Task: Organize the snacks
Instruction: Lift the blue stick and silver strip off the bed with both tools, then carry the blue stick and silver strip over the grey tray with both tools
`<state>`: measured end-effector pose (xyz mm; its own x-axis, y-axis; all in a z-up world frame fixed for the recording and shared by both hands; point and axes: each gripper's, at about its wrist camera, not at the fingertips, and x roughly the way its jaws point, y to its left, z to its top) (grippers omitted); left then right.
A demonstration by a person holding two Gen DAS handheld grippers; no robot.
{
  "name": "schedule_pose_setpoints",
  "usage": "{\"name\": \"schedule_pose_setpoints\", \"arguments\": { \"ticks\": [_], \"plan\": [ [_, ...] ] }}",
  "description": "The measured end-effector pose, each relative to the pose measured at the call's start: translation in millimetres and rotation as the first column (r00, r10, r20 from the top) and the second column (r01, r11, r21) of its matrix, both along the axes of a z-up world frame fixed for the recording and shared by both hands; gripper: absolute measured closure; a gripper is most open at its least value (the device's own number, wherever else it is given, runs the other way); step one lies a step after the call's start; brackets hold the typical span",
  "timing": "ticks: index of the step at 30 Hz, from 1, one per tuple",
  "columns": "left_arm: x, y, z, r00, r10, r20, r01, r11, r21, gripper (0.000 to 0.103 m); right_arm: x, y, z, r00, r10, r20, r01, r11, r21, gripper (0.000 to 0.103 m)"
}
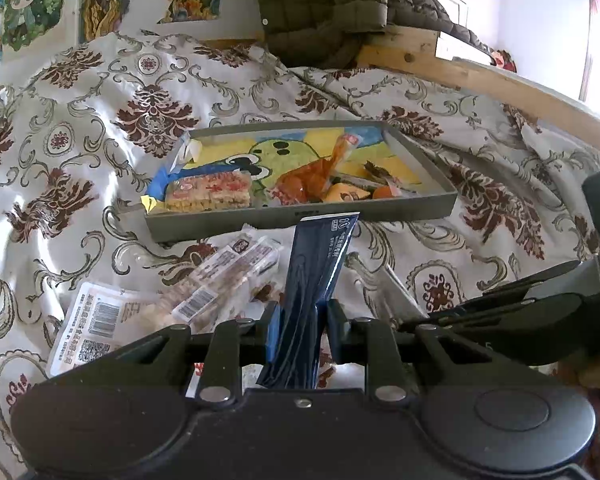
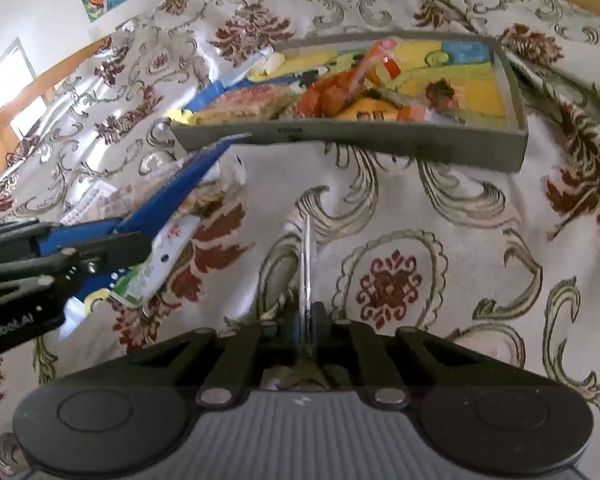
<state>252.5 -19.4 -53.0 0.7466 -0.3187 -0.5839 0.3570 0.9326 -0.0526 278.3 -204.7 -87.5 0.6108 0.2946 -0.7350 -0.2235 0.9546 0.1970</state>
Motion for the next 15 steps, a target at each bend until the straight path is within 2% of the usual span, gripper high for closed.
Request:
{"name": "schedule_pose_setpoints", "arguments": {
  "ticks": [7, 11, 15],
  "plan": [
    [15, 6, 12, 0.997, 0.073, -0.013, -0.074, 0.993, -0.097, 0.077, -5, 0, 26, 0.989, -0.013, 0.148, 0.012, 1.0, 0.007, 0.098],
    [31, 0, 24, 0.996, 0.089, -0.002, -0.088, 0.988, -0.124, 0.077, 7, -11, 37, 0.98, -0.05, 0.195, 0.036, 0.996, 0.076, 0.098],
    [59, -6, 38, 0.995, 0.101, 0.012, -0.098, 0.985, -0.143, 0.077, 30, -24, 52, 0.957, -0.101, 0.274, 0.055, 0.984, 0.168, 0.098]
  ]
}}
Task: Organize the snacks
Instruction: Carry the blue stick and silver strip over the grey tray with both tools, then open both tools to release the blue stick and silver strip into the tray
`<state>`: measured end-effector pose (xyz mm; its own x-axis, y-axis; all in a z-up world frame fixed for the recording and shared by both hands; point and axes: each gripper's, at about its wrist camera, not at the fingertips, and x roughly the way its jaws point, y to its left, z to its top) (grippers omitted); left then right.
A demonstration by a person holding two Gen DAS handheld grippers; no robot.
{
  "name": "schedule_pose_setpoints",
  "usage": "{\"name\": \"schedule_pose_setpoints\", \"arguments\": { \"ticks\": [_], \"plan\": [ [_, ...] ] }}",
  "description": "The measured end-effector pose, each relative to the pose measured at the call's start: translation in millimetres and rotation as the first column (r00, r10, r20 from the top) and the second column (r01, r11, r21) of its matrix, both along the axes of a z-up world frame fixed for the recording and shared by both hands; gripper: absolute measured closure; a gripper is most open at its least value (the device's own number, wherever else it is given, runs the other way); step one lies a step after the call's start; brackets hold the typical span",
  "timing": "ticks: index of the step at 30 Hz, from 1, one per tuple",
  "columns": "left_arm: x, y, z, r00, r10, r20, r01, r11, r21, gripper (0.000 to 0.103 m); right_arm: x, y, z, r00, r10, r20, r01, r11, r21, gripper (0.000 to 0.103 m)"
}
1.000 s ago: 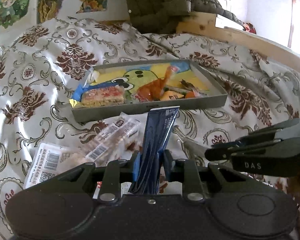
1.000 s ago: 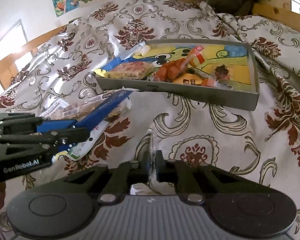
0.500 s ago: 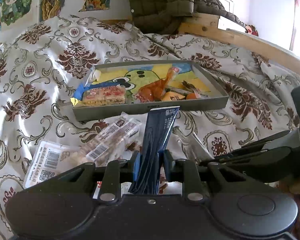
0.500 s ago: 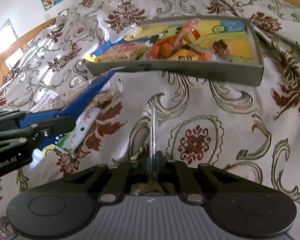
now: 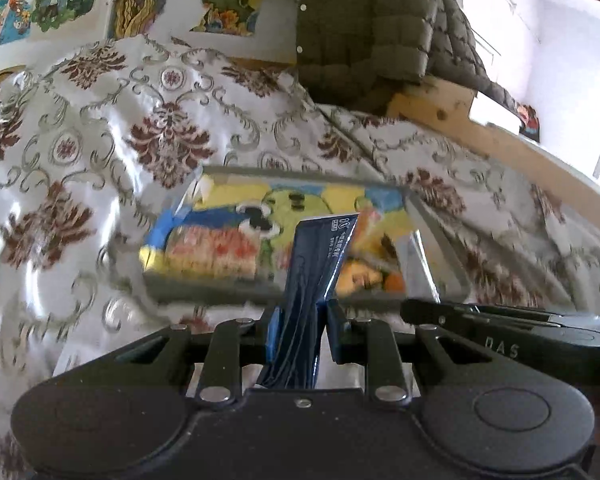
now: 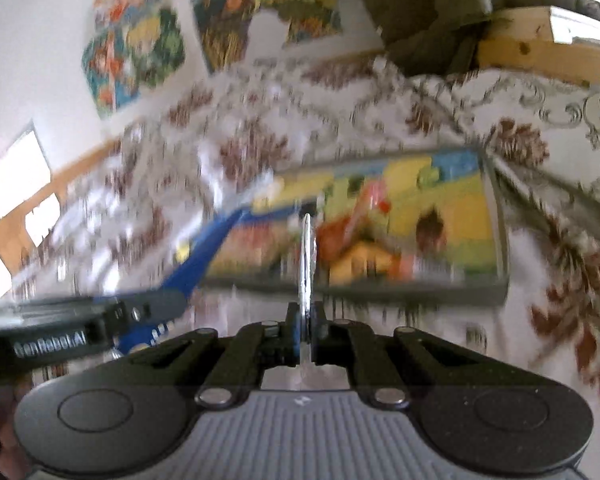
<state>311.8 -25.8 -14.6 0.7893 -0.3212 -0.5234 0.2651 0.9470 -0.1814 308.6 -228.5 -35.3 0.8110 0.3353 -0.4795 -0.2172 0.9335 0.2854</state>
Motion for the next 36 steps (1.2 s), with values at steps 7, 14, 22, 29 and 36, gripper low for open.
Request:
{"name": "schedule_pose_setpoints", "arguments": {
  "ticks": [7, 14, 22, 29, 36],
  "plan": [
    [76, -13, 12, 0.998, 0.057, -0.02, -0.058, 0.996, -0.074, 0.077, 59, -25, 5, 0.994, -0.094, 0.053, 0.086, 0.986, 0.14, 0.098],
    [131, -32, -10, 0.994, 0.09, -0.066, -0.096, 0.99, -0.102, 0.077, 91, -52, -14, 0.984, -0.177, 0.002, 0.172, 0.96, 0.22, 0.098],
    [152, -45, -32, 0.99, 0.11, -0.092, -0.118, 0.989, -0.083, 0.077, 103, -57, -31, 0.977, -0.209, -0.038, 0.212, 0.954, 0.212, 0.097],
    [155, -51, -38, 0.989, 0.1, -0.108, -0.107, 0.992, -0.063, 0.074, 104, -48, -35, 0.978, -0.202, -0.061, 0.209, 0.966, 0.155, 0.095],
    [145, -47, -33, 0.989, 0.113, -0.1, -0.121, 0.989, -0.086, 0.049, 101, -47, -34, 0.973, -0.22, -0.077, 0.229, 0.964, 0.135, 0.081]
  ]
}}
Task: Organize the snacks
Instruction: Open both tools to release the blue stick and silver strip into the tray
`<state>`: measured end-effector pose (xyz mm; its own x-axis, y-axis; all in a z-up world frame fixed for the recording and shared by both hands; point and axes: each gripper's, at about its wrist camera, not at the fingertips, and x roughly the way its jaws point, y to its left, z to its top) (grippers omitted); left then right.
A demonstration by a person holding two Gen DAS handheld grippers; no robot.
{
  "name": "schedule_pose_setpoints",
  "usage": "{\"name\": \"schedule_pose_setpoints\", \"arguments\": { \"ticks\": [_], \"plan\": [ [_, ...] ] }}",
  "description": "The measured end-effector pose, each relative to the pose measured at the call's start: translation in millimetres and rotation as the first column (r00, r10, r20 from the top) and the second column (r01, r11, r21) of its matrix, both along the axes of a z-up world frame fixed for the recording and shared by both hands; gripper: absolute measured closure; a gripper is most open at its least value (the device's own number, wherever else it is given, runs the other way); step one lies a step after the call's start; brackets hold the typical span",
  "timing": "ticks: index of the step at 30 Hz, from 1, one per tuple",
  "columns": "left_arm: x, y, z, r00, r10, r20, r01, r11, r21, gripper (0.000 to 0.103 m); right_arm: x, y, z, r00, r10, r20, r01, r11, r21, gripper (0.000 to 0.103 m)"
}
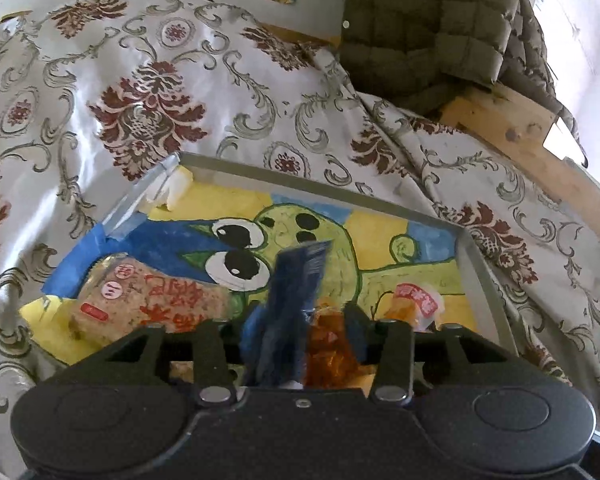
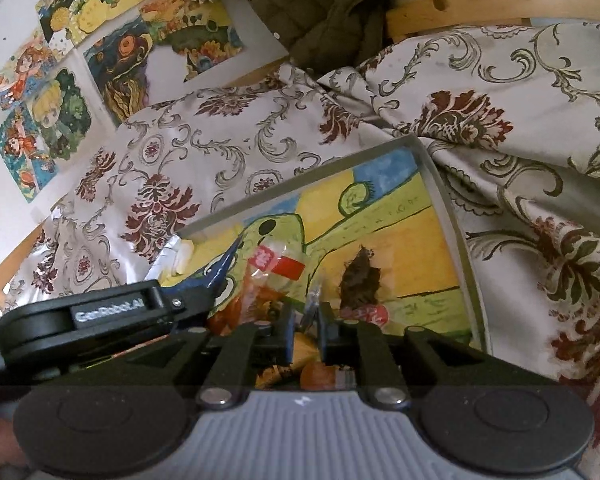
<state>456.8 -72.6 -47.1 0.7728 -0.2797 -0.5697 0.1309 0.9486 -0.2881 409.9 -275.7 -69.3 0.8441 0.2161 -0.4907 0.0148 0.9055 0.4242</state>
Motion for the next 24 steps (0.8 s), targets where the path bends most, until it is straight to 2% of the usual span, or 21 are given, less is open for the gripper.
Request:
{"name": "schedule_pose_setpoints", "arguments": {
  "ticks": [4, 12, 15, 21, 24],
  "plan": [
    [-9, 5, 10, 1.0, 0.014, 0.01, -0.014, 1.0, -0.016, 0.034, -8, -1, 7, 1.0, -0.02, 0.021, 0.02, 1.0, -0.007, 0.059],
    [-48, 21, 41, 0.992, 0.087, 0.095, -0.084, 0.996, -0.034, 0.004, -40, -11, 43, 0.99, -0.074, 0.122, 0.078, 0.997, -0.023, 0.026],
    [-69, 28, 54, 0.982, 0.133, 0.136, -0.128, 0.991, -0.04, 0.001, -59, -14, 60, 0.98, -0.08, 0.181, 0.089, 0.995, -0.044, 0.015],
    [-123, 40, 78, 0.956, 0.177, 0.232, -0.169, 0.984, -0.055, 0.001, -97, -7, 93, 0.957, -0.029, 0.289, 0.075, 0.986, -0.149, 0.004],
    [-151, 43, 88, 0.948, 0.177, 0.266, -0.174, 0.984, -0.037, 0.001, -121, -2, 104, 0.943, -0.031, 0.331, 0.088, 0.984, -0.157, 0.0]
  ]
}}
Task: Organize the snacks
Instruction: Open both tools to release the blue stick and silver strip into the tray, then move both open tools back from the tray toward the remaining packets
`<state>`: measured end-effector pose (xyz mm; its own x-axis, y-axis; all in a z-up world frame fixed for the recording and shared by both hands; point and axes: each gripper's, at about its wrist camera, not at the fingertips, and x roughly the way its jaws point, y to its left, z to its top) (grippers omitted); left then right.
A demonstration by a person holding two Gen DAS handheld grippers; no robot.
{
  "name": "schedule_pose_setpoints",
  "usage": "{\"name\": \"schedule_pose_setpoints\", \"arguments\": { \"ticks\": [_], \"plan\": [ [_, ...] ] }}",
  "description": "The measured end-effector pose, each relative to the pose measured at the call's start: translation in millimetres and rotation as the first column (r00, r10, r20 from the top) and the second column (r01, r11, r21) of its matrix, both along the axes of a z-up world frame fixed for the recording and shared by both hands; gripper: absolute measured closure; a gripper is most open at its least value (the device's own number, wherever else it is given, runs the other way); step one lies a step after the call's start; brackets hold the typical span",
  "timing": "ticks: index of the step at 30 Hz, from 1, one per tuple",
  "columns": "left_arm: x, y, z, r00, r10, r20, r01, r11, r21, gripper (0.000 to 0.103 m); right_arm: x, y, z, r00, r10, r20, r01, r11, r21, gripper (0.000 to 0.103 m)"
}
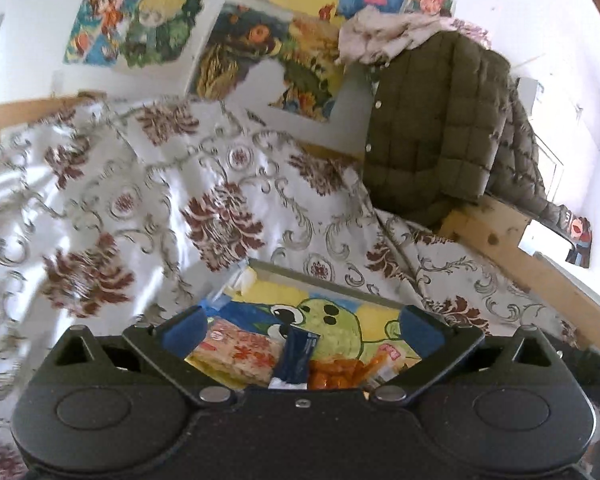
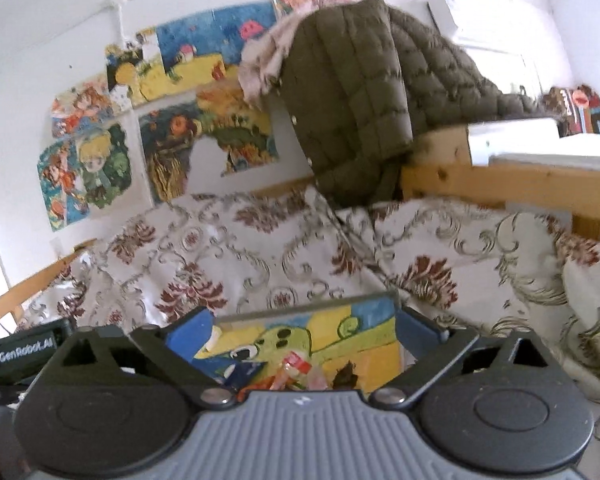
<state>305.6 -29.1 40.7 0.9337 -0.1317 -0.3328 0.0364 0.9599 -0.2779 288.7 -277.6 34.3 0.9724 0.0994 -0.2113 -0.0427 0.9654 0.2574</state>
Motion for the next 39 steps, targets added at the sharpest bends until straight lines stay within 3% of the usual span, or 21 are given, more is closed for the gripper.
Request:
{"name": "schedule_pose_setpoints", "arguments": {
  "ticks": [8, 18, 27, 32, 39],
  "plan": [
    [-71, 9, 11, 0.997, -0.033, 0.073, 0.023, 0.991, 0.131, 0.001, -61, 19, 4, 0.998, 0.025, 0.055, -0.024, 0.999, -0.031, 0.0],
    [-132, 55, 8, 0.998, 0.05, 0.043, -0.058, 0.978, 0.2, 0.001, -118, 42, -6, 0.996, 0.049, 0.07, -0.047, 0.998, -0.04, 0.0],
    [-174, 85, -19, 0.985, 0.164, -0.06, -0.14, 0.947, 0.289, 0.001, -153, 68, -26, 0.995, 0.095, -0.007, -0.095, 0.992, -0.089, 0.0],
    [-187, 89, -21, 0.977, 0.204, -0.066, -0.18, 0.947, 0.265, 0.001, -171, 85, -38, 0.99, 0.118, -0.081, -0.127, 0.984, -0.127, 0.0],
    [-195, 89, -26, 0.964, 0.225, -0.142, -0.185, 0.95, 0.252, 0.001, -190, 101, -56, 0.969, 0.143, -0.202, -0.173, 0.975, -0.137, 0.0]
  ]
}}
